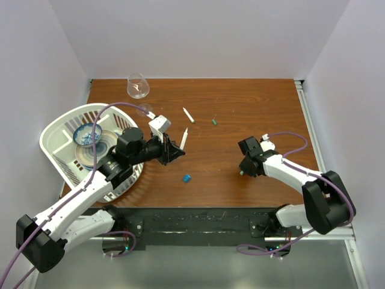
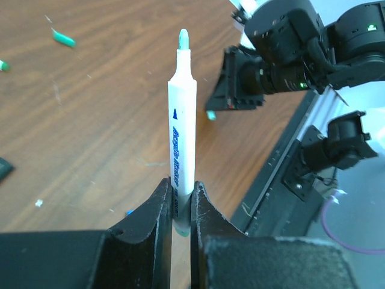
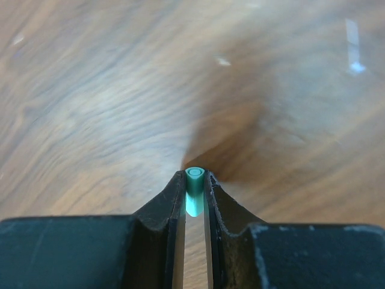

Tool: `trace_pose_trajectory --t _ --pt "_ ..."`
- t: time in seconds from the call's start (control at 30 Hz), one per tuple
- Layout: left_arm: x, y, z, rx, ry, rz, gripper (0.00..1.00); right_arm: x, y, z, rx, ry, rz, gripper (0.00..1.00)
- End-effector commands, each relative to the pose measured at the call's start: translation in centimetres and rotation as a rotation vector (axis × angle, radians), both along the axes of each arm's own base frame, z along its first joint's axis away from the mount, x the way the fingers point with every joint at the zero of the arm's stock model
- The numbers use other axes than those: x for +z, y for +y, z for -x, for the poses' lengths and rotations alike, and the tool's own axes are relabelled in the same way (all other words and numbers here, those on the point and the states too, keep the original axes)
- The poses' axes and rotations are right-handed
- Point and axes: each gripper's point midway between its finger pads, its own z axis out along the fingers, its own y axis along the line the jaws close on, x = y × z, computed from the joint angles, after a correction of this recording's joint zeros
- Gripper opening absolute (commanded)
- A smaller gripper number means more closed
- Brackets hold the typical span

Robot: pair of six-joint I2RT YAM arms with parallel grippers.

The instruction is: Insert the pens into the pen caps

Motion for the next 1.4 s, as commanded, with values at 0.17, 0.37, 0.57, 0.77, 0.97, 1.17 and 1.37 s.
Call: trace_pose_trajectory --t 0.17,0.37,0.57,0.77,0.97,1.17,1.37 --pt "-1.6 -2.2 3.1 -0.115 0.117 0.169 0.00 2.9 4.3 -2.4 0.310 -0.204 -0.137 0.00" --pt "-4.1 -2.5 3.9 -0.119 0.179 0.193 0.00 6.3 6.8 -2.6 0.403 -0.311 -0.257 0.00" --pt "-4.8 -3.5 4.6 -0.169 0.224 0.259 0.00 12.1 9.8 -2.8 0.471 -0.484 -0.444 0.00" --pt "-4.4 -4.4 5.0 -0.217 0.236 0.308 0.00 19.3 11.9 -2.9 0.531 -0.685 -0.613 0.00" --pt "-3.3 -5.0 5.6 -0.281 0.236 0.368 0.00 25.0 13.6 -2.5 0.628 -0.854 -0.717 0.00" --pt "-3.4 -5.5 5.4 -0.299 0.250 0.370 0.00 26.6 15.4 -1.9 0.718 -0.897 -0.778 0.00" --pt "-3.2 -5.7 5.3 -0.308 0.254 0.376 0.00 27.6 17.1 -1.5 0.756 -0.909 -0.812 0.00"
